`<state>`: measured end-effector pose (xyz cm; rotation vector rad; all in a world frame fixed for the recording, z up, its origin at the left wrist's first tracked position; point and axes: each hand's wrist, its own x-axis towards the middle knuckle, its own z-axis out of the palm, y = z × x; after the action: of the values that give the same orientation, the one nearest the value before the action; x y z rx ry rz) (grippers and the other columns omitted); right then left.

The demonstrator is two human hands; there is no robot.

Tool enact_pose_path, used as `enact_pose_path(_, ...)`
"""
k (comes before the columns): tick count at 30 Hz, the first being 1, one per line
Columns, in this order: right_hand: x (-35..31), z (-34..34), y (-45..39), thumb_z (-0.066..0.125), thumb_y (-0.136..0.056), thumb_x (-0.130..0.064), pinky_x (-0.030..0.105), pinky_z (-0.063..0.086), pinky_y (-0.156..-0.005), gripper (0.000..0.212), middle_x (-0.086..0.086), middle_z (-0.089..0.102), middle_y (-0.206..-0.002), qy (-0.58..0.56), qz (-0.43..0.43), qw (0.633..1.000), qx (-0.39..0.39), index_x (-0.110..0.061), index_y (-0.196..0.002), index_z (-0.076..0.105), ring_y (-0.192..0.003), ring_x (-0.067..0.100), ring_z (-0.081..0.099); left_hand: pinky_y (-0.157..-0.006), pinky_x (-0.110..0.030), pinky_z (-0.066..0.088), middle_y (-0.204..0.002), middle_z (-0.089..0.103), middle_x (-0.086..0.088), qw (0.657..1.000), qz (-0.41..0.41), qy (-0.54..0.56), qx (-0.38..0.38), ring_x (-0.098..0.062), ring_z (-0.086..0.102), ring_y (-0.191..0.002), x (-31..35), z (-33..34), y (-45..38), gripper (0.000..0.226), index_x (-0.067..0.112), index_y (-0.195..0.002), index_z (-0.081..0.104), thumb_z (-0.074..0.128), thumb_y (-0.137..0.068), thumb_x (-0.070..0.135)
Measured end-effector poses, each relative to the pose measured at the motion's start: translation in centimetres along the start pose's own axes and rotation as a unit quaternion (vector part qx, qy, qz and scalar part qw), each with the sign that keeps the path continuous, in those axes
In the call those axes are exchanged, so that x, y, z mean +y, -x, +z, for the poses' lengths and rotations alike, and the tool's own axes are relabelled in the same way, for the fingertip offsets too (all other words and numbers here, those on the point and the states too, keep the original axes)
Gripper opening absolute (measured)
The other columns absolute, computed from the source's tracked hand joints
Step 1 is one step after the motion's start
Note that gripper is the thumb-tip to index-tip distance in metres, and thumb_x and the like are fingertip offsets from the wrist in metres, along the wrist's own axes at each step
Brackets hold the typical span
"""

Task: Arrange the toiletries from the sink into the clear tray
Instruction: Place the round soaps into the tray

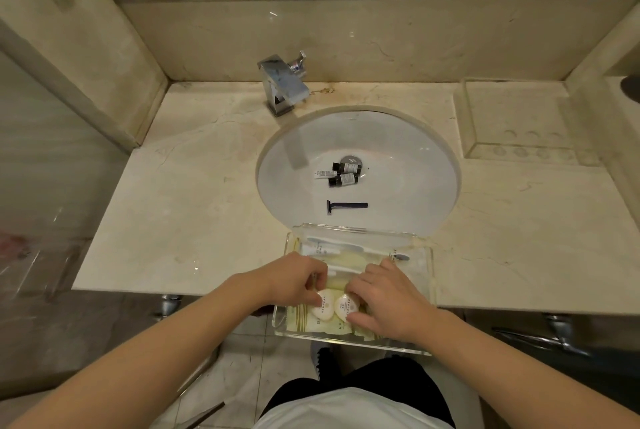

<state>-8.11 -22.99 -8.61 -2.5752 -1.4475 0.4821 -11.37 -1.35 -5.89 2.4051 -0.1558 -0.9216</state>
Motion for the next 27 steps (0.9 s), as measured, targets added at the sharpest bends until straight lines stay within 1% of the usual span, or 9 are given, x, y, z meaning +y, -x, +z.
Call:
enact_pose_path(2,-0.4,0.0,0.2,0.045,-0.080,-0.054,0.031,0.032,-0.079,0.035,-0.009,0.062,-0.082,-0.014,-0.004,1.000,-0.003,-0.024,-0.090,0.060,-0.081,0.015,0.049,-0.049,-0.008,0.036,-0.086,0.057,0.001,1.000,-0.001,0.010,-0.011,-0.003,0.049,-0.060,0.1,0.3,0.2,0.023,0.012,-0.099,0.062,0.073,-0.083,0.025)
enact_pose_path(3,-0.7,0.0,0.2,0.046,-0.081,-0.052,0.030,0.031,-0.078,0.033,-0.008,0.061,-0.079,-0.017,-0.005,1.000,-0.004,-0.024,-0.087,0.060,-0.080,0.015,0.048,-0.047,-0.008,0.035,-0.085,0.057,0.001,1.000,-0.001,0.010,-0.016,-0.002,0.047,-0.058,0.1,0.4,0.3,0.023,0.012,-0.099,0.062,0.073,-0.083,0.024)
enact_pose_path(6,-1.2,-0.1,0.3,0.047,-0.083,-0.048,0.031,0.032,-0.079,0.027,-0.006,0.059,-0.078,-0.023,0.003,1.000,-0.014,-0.023,-0.084,0.058,-0.080,0.016,0.049,-0.055,-0.016,0.037,-0.084,0.057,0.003,1.000,-0.002,0.000,-0.020,-0.006,0.049,-0.063,-0.1,1.0,0.6,0.024,0.014,-0.100,0.061,0.073,-0.082,0.026)
enact_pose_path(9,-1.4,-0.2,0.3,0.047,-0.083,-0.046,0.032,0.032,-0.082,0.025,-0.005,0.059,-0.080,-0.019,0.015,0.999,-0.033,-0.023,-0.083,0.056,-0.082,0.016,0.049,-0.057,-0.015,0.037,-0.085,0.057,0.004,1.000,-0.005,-0.001,-0.027,-0.010,0.051,-0.070,-0.2,1.3,0.8,0.028,0.016,-0.105,0.061,0.073,-0.082,0.028)
enact_pose_path(12,-1.6,-0.1,0.1,0.049,-0.080,-0.050,0.033,0.031,-0.082,0.028,-0.004,0.060,-0.085,-0.008,0.024,0.998,-0.049,-0.023,-0.086,0.057,-0.085,0.018,0.050,-0.058,-0.014,0.038,-0.087,0.057,0.004,1.000,-0.001,-0.008,-0.029,-0.012,0.052,-0.075,-0.3,1.5,0.9,0.034,0.015,-0.109,0.061,0.074,-0.081,0.029)
enact_pose_path(15,-1.8,-0.1,-0.2,0.053,-0.079,-0.052,0.033,0.031,-0.085,0.034,-0.005,0.062,-0.094,-0.016,0.034,0.998,-0.058,-0.023,-0.097,0.057,-0.091,0.017,0.050,-0.060,-0.016,0.038,-0.088,0.055,0.004,1.000,-0.001,-0.008,-0.026,-0.013,0.051,-0.077,-0.2,1.8,0.8,0.035,0.014,-0.106,0.060,0.077,-0.078,0.027)
enact_pose_path(19,-1.8,-0.3,-0.3,0.054,-0.077,-0.052,0.032,0.031,-0.084,0.032,-0.008,0.061,-0.093,-0.040,0.045,0.996,-0.059,-0.025,-0.095,0.055,-0.088,0.015,0.049,-0.063,-0.018,0.039,-0.092,0.052,0.003,1.000,0.004,-0.010,-0.027,-0.013,0.050,-0.080,-0.1,2.0,0.5,0.036,0.012,-0.105,0.060,0.078,-0.077,0.024)
enact_pose_path(24,-1.6,-0.4,-0.1,0.046,-0.083,-0.044,0.034,0.035,-0.085,0.025,-0.008,0.061,-0.085,-0.038,0.040,0.997,-0.054,-0.023,-0.086,0.058,-0.083,0.016,0.050,-0.059,-0.015,0.037,-0.083,0.053,0.007,1.000,0.005,0.000,-0.031,-0.010,0.049,-0.074,-0.2,1.8,0.6,0.033,0.014,-0.103,0.060,0.078,-0.077,0.026)
enact_pose_path(27,-1.4,-0.2,0.0,0.043,-0.087,-0.042,0.033,0.034,-0.085,0.026,-0.009,0.062,-0.083,-0.060,0.044,0.996,-0.041,-0.024,-0.088,0.061,-0.082,0.015,0.051,-0.059,-0.017,0.038,-0.080,0.053,0.007,1.000,0.004,0.010,-0.027,-0.007,0.048,-0.067,-0.4,1.8,0.7,0.031,0.016,-0.099,0.058,0.078,-0.077,0.026)
